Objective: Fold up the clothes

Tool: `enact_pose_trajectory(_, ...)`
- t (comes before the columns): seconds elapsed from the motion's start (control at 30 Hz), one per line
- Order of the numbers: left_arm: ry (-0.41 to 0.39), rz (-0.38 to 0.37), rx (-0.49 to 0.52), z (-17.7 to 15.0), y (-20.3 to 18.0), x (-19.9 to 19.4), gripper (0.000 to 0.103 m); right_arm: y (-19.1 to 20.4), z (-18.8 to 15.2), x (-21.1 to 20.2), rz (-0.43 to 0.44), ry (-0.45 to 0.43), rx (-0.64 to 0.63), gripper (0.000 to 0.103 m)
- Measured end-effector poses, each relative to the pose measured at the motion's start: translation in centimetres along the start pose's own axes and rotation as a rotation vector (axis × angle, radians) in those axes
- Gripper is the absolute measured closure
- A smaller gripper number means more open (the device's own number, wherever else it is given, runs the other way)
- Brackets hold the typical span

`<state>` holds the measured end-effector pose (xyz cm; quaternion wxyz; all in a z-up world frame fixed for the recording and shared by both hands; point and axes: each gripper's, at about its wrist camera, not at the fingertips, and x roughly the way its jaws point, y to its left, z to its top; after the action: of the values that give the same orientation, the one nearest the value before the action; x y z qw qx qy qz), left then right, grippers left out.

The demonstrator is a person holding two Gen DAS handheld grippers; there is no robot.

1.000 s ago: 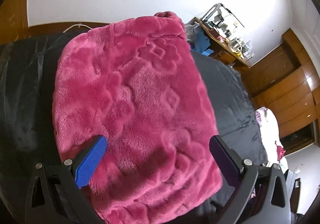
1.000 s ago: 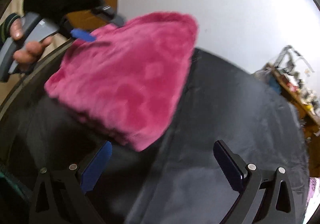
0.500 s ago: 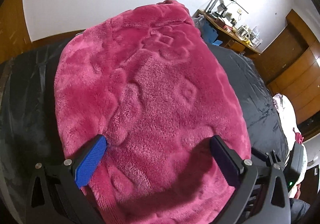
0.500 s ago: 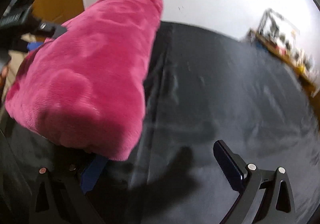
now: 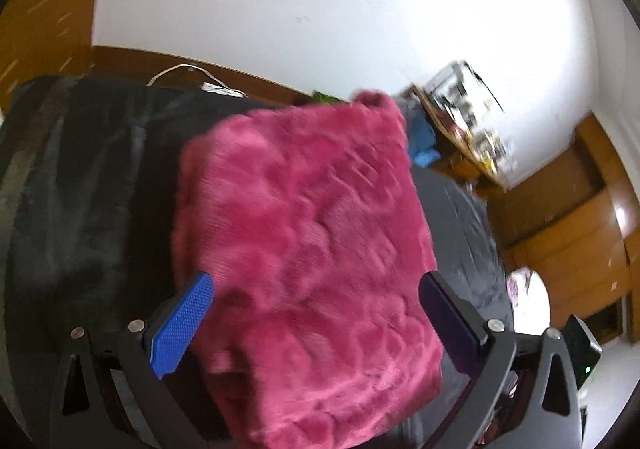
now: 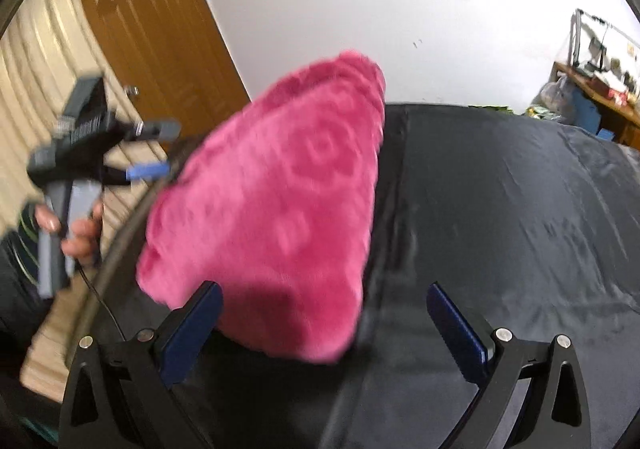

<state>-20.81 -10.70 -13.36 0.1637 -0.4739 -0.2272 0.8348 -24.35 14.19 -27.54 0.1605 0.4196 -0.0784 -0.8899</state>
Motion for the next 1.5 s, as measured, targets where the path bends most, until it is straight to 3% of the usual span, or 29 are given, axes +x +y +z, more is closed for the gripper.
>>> enact_pose_trajectory(0.23, 0.086, -0.022, -0.130, 1.5, 5.1, 3.0, 0.000, -2.2, 4.4, 3.9, 0.168, 0.065, 0.206, 0.000)
enact_pose_trajectory(0.6, 0.173, -0.160, -0.233, 2.9, 9.0, 7.8, 0.000, -4.7, 8.2, 11.3, 0.262, 0.184, 0.325, 0.000)
enact_pose_trajectory(0.9, 0.234, -0.217, -0.213, 2.7, 9.6, 10.1, 0.000, -5.6, 8.6, 16.1, 0.441, 0.277, 0.435, 0.000)
enact_pose_trajectory(1.13, 0.256, -0.289, -0.217, 2.5, 10.2, 11.0, 0.000, -5.4, 8.4, 18.3, 0.553, 0.309, 0.453, 0.000)
enact_pose_trajectory(1.5, 0.285, -0.306, -0.139, 2.6, 8.5, 12.2, 0.000, -4.0, 7.6, 20.7, 0.620, 0.372, 0.487, 0.000)
